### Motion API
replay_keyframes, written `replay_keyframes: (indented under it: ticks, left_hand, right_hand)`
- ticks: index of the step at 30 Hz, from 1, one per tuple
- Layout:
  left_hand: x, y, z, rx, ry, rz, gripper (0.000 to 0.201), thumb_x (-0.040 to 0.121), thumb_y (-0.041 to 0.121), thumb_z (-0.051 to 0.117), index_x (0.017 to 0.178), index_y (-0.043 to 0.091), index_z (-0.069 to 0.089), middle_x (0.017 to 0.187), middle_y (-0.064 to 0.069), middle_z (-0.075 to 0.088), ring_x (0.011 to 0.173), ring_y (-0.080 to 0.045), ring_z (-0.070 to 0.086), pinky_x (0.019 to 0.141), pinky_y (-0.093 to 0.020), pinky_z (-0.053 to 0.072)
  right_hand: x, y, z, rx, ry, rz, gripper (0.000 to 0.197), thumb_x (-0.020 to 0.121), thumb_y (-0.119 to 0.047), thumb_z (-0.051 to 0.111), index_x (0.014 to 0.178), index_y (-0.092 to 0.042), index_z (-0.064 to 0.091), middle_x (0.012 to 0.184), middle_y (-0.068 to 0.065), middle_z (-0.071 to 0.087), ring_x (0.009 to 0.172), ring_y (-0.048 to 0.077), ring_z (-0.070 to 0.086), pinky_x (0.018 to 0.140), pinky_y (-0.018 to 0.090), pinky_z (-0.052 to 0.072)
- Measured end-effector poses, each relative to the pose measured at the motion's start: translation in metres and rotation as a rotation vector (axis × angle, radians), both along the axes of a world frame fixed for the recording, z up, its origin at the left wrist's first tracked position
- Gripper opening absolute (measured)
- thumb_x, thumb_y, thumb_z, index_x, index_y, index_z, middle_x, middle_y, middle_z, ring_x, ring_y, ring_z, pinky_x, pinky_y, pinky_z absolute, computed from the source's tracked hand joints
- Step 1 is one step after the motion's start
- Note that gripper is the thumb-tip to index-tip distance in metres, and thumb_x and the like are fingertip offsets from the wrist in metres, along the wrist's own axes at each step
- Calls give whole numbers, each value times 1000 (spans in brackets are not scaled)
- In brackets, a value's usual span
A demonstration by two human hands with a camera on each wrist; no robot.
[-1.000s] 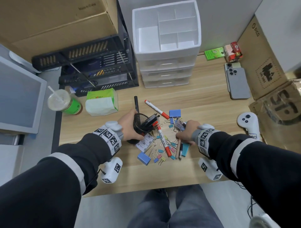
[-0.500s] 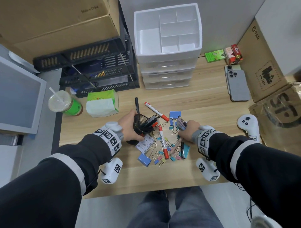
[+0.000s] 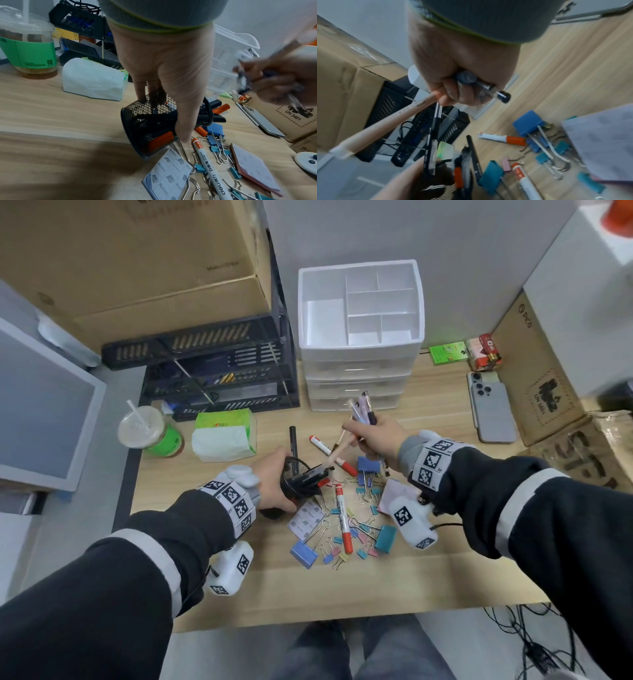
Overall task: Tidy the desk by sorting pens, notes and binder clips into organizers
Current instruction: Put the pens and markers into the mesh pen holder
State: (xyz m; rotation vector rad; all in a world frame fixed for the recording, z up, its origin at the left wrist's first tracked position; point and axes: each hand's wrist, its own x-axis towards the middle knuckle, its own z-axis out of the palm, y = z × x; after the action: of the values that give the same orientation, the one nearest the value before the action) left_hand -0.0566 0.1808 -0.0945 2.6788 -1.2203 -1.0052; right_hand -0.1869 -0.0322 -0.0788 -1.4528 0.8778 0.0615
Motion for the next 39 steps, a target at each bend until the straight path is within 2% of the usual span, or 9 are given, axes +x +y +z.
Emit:
replay_keyframes:
  ticks: [4,6,9,15,21,26,31,36,39]
  left_hand:
    - [-2,-5,3,-27,37,-16,93,43,51,91,118,26,40,94,9,61,81,-16,62,75,-39,57]
    - [-3,-7,3,-62,71,4,92,44,46,93,117,27,40,97,9,61,84,-14,63,76,-38,57]
    - [-5,-10,4,-117,101,32,92,48,38,96,121,24,41,101,10,59,90,-14,62,78,-33,55]
    - [-8,-10,2,-155,81,22,91,48,36,96,120,22,43,104,7,61,91,-15,62,77,-32,54]
    - [-2,-11,2,-136,77,21,96,47,40,95,122,22,39,103,6,60,90,-16,62,81,-38,57]
    - [2,-13,-1,-101,62,-10,92,47,42,94,119,25,39,99,7,62,85,-15,64,76,-39,58]
    - [5,-16,-2,-27,26,-100,85,46,43,89,110,33,34,92,6,63,80,-18,64,72,-43,58]
    - [7,-11,-4,2,10,-121,82,46,44,87,110,27,39,92,4,63,80,-20,64,73,-44,57]
    - [4,-5,-10,-33,30,-64,82,47,39,90,112,25,42,92,6,61,82,-18,62,73,-39,56]
  right_hand:
    - [18,21,-1,-58,-35,-6,24,91,-35,66,95,-11,62,76,5,63,47,12,40,45,24,35]
    - [20,31,-3,-222,-25,61,24,93,-35,64,94,-11,64,71,0,58,52,11,45,52,24,38]
    - [17,44,-5,-395,-39,195,19,96,-33,63,83,-20,59,65,-5,56,53,9,51,50,23,39]
    - [14,52,-9,-683,-85,368,32,90,-35,66,64,-30,46,60,-9,49,54,8,46,51,29,35]
    - [9,33,-10,-784,-56,435,13,85,-35,58,79,-29,47,66,-7,55,64,19,56,54,30,39]
    - [8,25,2,-980,157,881,5,93,-30,50,92,-25,47,71,-7,56,68,20,60,55,26,40]
    - [35,55,21,-1224,388,1270,10,96,-23,55,104,-17,57,92,-1,64,76,20,61,68,33,50]
    - [37,61,27,-992,282,1190,22,84,-23,73,106,-19,69,83,-2,64,73,21,60,64,31,46]
    - [45,82,30,-1260,429,1523,13,95,-30,58,99,-18,58,91,2,60,80,22,58,71,31,47]
